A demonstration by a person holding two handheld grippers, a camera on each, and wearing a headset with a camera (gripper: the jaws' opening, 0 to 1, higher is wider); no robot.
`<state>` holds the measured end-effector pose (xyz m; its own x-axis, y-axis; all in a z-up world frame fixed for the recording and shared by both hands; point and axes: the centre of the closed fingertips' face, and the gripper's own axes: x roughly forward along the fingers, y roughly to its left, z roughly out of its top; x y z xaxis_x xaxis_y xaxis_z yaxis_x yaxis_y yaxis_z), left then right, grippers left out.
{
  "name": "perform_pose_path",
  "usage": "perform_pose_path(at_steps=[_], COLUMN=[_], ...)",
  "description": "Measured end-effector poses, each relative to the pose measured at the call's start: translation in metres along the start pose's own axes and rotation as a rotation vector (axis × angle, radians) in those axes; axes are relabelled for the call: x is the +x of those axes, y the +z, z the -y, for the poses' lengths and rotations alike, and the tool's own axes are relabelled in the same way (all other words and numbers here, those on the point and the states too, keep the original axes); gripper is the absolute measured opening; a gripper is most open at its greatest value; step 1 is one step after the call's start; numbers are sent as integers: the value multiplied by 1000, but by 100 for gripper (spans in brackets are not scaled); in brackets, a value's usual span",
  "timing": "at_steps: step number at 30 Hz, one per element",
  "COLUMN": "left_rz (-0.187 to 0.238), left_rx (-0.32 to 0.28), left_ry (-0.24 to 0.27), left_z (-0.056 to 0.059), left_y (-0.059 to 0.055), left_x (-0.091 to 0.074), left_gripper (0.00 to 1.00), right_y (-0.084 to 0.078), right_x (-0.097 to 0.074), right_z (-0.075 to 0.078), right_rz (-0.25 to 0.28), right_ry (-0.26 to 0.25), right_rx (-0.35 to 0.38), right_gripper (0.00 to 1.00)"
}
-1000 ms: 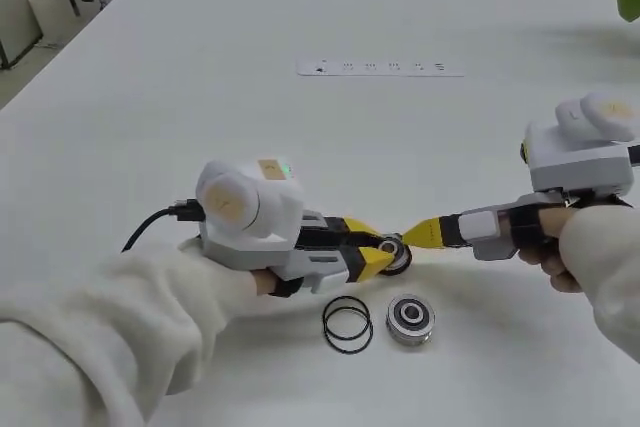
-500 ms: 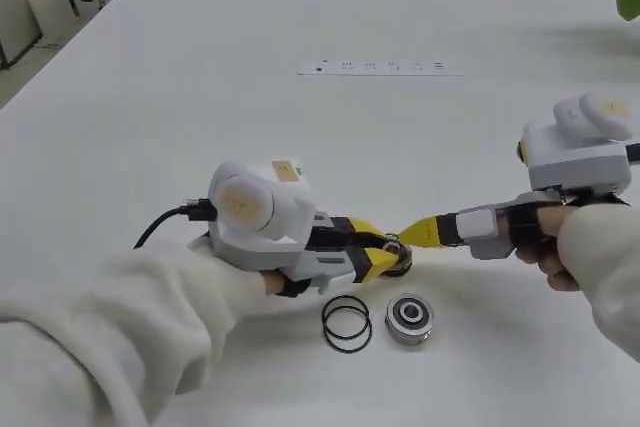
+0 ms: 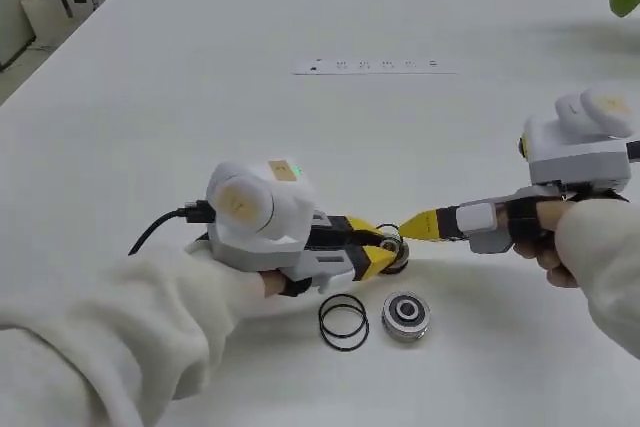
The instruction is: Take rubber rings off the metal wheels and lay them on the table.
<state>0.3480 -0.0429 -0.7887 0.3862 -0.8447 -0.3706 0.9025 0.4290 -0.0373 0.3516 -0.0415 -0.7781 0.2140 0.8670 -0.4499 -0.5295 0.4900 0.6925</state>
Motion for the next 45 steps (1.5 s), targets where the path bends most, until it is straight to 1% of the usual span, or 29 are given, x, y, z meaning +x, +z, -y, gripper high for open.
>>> perform_pose_path(at_steps=[3,7,9,11,12,17,20,25,28,30,31,32,34,37,38,42,44,45], left_rz=[-3,-13,-24,-25,-24,7,12,28,35,33,23,15,21,7,5,0,4,9], left_rx=[9,1,18,24,22,22,24,27,36,38,27,17,37,45,48,71,75,74], left_ry=[0,-5,-6,-8,-9,-5,6,16,23,28,33,32,26,14,12,9,8,7], left_z=[0,-1,0,0,-1,-3,-8,-10,-12,-12,-12,-12,-8,-3,-2,0,1,1], left_y=[-1,0,-1,0,2,15,19,27,34,39,39,39,42,43,43,48,51,53], left_x=[0,0,0,0,-1,-6,-9,-17,-20,-22,-22,-22,-23,-22,-23,-25,-27,-29], left_gripper=[14,15,15,16,17,21,29,35,40,44,46,48,52,54,57,64,66,67], right_y=[0,-2,-3,-3,-2,-1,2,6,7,8,9,10,11,13,13,17,19,20], right_x=[0,0,0,0,0,-1,-3,-5,-5,-5,-6,-6,-6,-7,-8,-9,-10,-10], right_z=[1,3,5,5,5,4,3,3,2,2,1,0,0,-2,-2,-5,-7,-5], right_rz=[-1,-5,-9,-8,-5,1,13,26,26,29,32,34,36,41,43,54,57,58], right_ry=[-3,-7,-13,-15,-15,-16,-15,-11,-9,-6,-4,-3,0,3,3,9,12,12], right_rx=[-4,2,5,8,9,6,6,6,3,1,-1,-4,-6,-11,-12,-18,-25,-27], right_gripper=[0,0,0,0,0,0,0,0,0,0,0,0,0,0,0,0,0,0])
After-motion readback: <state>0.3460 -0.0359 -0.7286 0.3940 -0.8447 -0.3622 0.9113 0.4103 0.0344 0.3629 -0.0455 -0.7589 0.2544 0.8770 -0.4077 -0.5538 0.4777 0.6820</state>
